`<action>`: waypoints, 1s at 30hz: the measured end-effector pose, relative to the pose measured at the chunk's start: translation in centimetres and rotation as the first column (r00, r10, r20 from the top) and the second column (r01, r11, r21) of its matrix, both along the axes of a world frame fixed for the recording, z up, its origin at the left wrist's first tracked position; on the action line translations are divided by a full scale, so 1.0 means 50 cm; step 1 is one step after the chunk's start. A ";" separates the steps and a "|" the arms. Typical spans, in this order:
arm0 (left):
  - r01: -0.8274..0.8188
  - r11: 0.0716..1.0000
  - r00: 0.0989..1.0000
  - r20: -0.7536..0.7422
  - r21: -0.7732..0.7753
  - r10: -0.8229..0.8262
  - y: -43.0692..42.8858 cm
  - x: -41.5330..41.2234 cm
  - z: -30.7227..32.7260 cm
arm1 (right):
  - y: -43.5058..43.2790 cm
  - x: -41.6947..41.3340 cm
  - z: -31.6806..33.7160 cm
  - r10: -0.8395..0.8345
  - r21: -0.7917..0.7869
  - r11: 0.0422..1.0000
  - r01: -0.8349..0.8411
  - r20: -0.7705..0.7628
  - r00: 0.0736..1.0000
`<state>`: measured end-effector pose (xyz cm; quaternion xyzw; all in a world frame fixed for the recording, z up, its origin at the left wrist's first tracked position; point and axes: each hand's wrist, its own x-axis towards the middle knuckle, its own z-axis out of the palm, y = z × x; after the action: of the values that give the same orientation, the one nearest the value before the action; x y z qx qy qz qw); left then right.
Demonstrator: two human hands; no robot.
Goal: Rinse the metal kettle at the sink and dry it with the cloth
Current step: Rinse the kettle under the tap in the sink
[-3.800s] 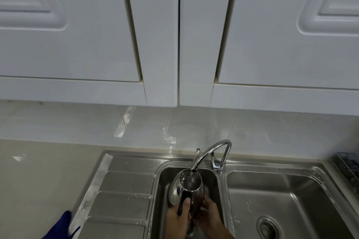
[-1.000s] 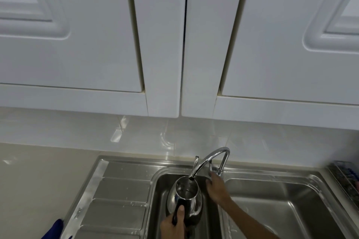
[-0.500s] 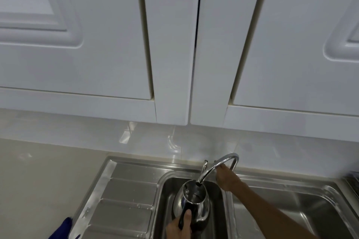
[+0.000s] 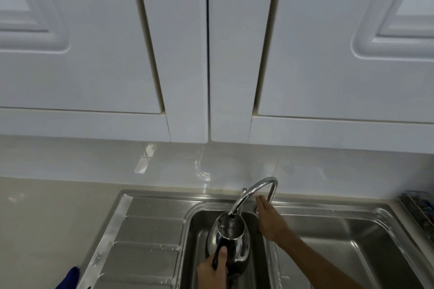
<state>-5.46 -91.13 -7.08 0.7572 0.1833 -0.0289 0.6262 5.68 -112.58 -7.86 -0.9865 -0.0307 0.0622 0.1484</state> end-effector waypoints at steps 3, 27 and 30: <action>0.026 1.000 0.999 -0.046 0.001 -0.026 0.000 -0.002 -0.010 | -0.001 -0.013 0.001 -0.028 0.012 1.000 0.029 -0.005 1.000; -0.122 0.993 0.983 -0.138 0.005 0.121 0.139 -0.202 -0.034 | 0.238 -0.321 -0.023 -0.217 0.542 0.366 0.756 -0.741 0.636; -0.123 0.992 0.985 -0.125 -0.007 0.121 0.201 -0.244 -0.023 | 0.305 -0.361 -0.009 -0.192 0.541 0.295 0.788 -0.774 0.603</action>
<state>-17.66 -81.07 -8.24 0.7366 0.2679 -0.0389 0.6198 -12.38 -97.31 -8.32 -0.6539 0.3148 0.2798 0.6285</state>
